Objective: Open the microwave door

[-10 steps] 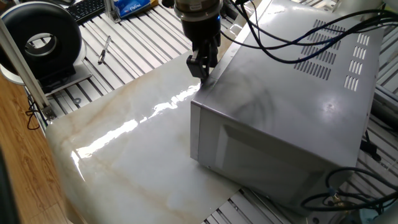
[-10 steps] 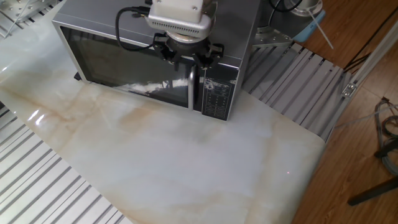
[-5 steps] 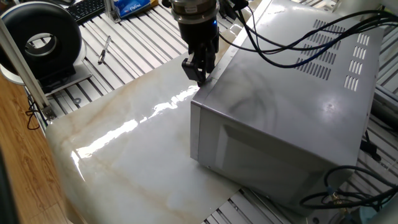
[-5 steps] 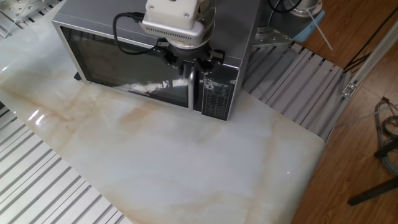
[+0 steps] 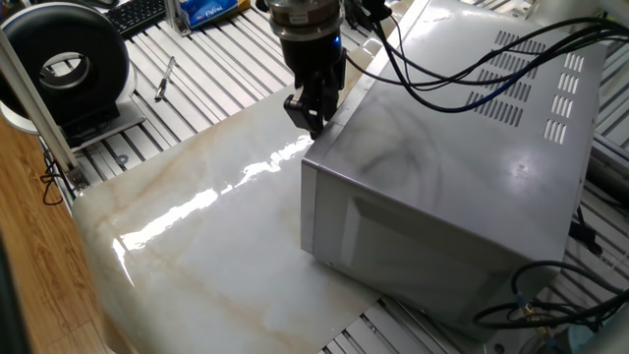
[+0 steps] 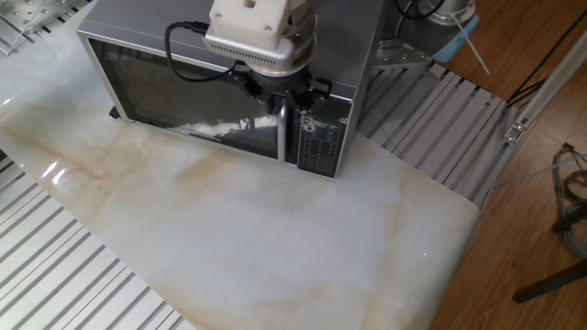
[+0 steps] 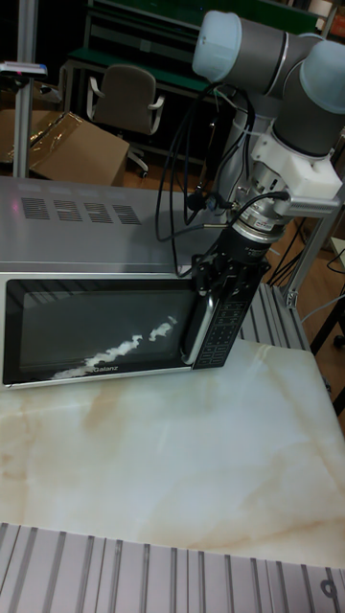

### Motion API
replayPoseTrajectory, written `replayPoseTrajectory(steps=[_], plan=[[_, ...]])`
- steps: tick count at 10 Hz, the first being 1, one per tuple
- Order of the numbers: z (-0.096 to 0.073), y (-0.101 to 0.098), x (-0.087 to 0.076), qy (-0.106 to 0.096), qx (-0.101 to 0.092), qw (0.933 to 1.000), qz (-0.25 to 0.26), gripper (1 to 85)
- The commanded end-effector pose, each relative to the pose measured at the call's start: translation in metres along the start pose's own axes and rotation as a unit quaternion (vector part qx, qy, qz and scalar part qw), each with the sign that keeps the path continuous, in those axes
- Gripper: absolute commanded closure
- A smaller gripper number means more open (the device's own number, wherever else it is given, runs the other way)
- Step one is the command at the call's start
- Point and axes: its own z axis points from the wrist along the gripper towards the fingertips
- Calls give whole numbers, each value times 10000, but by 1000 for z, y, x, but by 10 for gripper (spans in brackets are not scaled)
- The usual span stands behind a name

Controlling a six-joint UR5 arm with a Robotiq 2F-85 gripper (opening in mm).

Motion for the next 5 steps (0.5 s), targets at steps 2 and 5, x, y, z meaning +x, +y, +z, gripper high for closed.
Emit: replayPoseTrajectory(steps=[2, 5], plan=[[5, 2, -4, -1, -71, 9999, 81, 437], [10, 1, -4, 41, -70, 9998, 176, 457]])
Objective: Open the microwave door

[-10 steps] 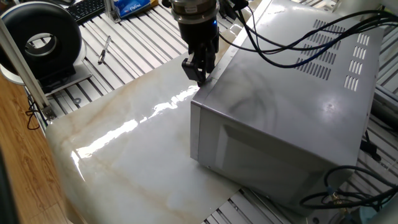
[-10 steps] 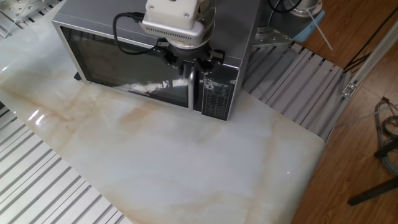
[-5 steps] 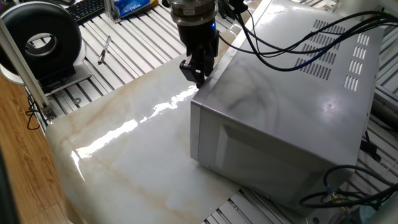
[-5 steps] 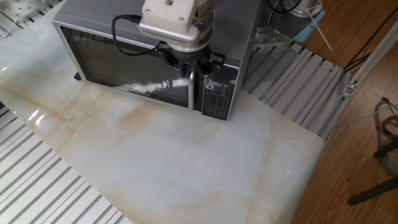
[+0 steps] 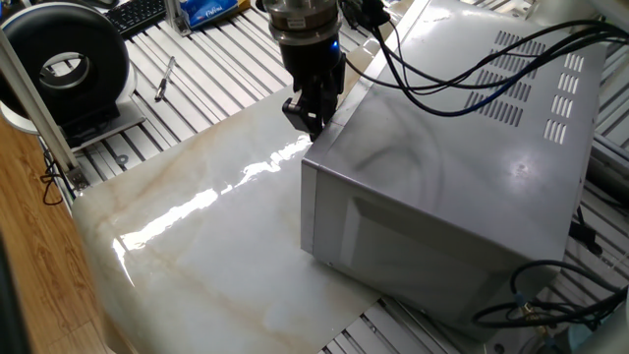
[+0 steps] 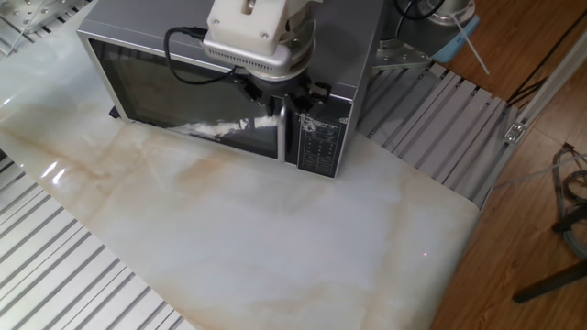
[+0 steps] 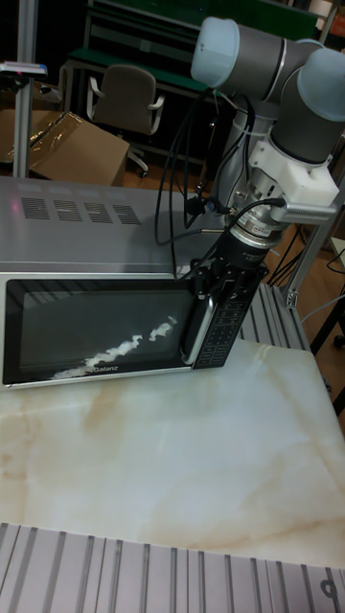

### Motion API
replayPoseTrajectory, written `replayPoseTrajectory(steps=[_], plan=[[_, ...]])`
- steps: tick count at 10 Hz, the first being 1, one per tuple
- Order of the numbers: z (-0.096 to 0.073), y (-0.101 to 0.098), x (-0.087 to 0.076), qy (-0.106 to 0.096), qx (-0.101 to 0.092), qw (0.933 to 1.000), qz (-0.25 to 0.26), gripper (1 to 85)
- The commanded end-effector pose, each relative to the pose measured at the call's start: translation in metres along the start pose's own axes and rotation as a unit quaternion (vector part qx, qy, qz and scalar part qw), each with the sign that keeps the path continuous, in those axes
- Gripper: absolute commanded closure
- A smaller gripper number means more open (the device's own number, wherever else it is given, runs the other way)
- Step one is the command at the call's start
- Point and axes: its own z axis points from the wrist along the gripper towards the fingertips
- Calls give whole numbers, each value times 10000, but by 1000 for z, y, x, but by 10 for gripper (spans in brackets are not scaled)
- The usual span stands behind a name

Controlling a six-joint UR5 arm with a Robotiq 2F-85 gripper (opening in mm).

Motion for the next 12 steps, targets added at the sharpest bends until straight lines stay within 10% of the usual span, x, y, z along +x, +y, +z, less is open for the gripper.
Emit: replayPoseTrajectory(steps=[1, 12], plan=[[5, 2, 0, 59, -57, 9999, 113, 470], [11, 10, -4, 77, -208, 9974, 689, 540]])
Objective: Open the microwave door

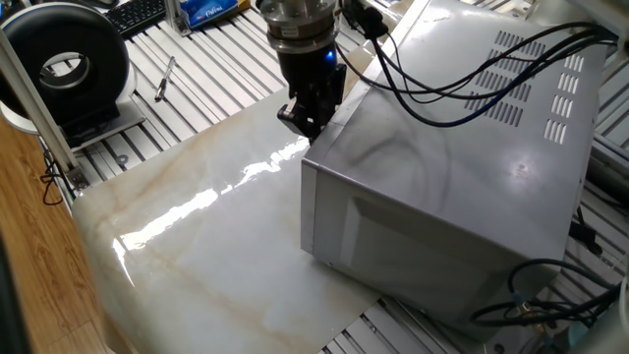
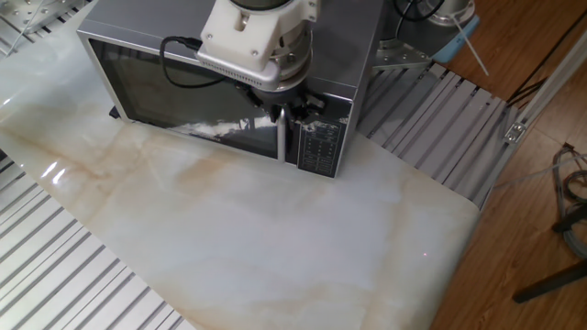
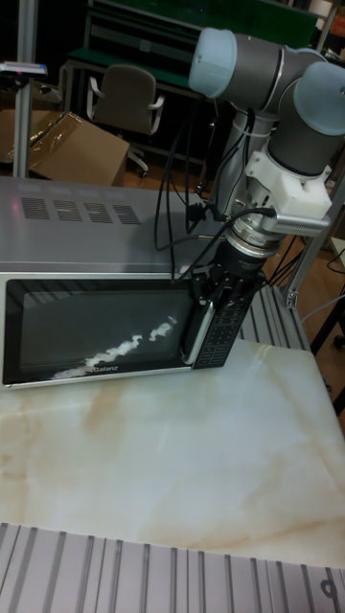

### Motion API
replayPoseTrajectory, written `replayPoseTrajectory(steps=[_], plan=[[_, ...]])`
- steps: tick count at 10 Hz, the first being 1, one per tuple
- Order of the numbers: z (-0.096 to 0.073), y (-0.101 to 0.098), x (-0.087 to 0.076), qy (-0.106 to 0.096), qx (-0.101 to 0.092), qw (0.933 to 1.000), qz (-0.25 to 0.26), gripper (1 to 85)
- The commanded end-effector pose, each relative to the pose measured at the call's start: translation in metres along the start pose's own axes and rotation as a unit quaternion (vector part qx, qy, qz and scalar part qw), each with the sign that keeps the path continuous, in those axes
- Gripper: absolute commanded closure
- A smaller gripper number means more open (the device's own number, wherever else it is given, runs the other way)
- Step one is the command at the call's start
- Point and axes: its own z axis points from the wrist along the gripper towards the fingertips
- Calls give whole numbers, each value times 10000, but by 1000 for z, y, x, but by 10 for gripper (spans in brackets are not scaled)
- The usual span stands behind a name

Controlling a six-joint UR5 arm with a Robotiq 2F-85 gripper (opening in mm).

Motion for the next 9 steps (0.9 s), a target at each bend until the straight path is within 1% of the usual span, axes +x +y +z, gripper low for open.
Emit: replayPoseTrajectory(steps=[1, 2, 3, 4, 6, 7, 8, 9], plan=[[1, 2, 0, 16, -80, 9999, 94, 547], [0, -3, 0, 14, -88, 10000, 46, 547], [0, -3, 1, 21, -128, 9999, 61, 547], [1, -2, 1, 33, -107, 9999, 104, 573], [1, -1, 1, 38, -85, 9997, 239, 723], [1, -9, 1, 22, -158, 9997, 170, 757], [2, -14, 2, -9, -336, 9994, 123, 770], [5, -24, 5, 33, -145, 9998, 150, 847]])
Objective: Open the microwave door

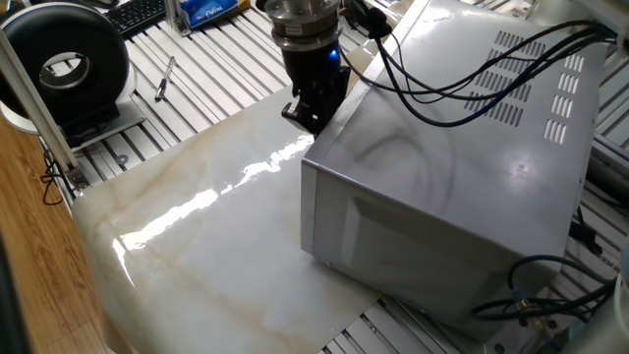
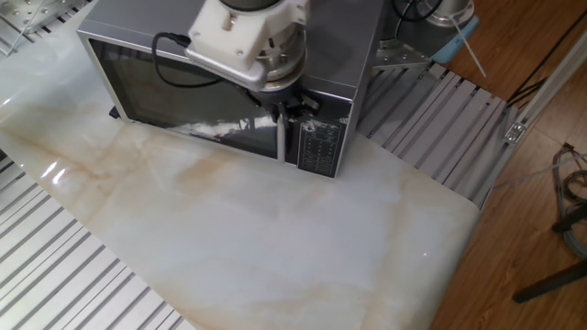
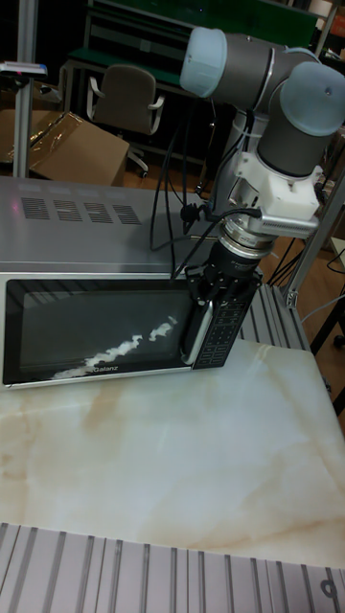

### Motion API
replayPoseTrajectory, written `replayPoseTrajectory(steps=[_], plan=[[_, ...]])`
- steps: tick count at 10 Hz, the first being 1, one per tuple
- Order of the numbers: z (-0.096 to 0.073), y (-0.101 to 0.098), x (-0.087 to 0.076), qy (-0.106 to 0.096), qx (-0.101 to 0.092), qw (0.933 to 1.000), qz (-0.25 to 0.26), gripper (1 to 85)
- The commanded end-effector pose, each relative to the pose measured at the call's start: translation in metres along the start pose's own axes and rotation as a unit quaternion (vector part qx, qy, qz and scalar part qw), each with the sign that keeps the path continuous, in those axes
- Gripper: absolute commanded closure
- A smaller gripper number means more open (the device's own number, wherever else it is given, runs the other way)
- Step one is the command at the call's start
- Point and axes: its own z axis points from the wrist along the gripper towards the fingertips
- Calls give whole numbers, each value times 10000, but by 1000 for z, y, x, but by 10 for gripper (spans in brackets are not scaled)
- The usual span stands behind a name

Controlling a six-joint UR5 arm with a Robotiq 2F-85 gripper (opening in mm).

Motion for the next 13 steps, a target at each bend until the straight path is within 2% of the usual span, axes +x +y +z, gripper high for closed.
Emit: replayPoseTrajectory(steps=[1, 2, 3, 4, 5, 6, 7, 8, 9, 11, 12, 13], plan=[[-2, -5, 0, 65, 159, 9998, 115, 847], [-8, 17, -6, 119, 225, 9991, 325, 847], [-6, 31, -12, 66, 205, 9989, 416, 847], [2, 28, -16, -20, 151, 9993, 354, 847], [10, 12, -16, -104, 61, 9997, 207, 847], [7, -5, -12, -30, -6, 9999, 105, 847], [-4, -5, -10, -29, 116, 9998, 131, 847], [-13, 10, -14, -18, 106, 9997, 229, 847], [-15, 25, -19, -52, 51, 9996, 285, 847], [-8, 15, -20, -78, 117, 9996, 228, 847], [2, 4, -20, -177, -39, 9998, 92, 847], [7, -11, -18, -168, 192, 9997, 29, 847]])
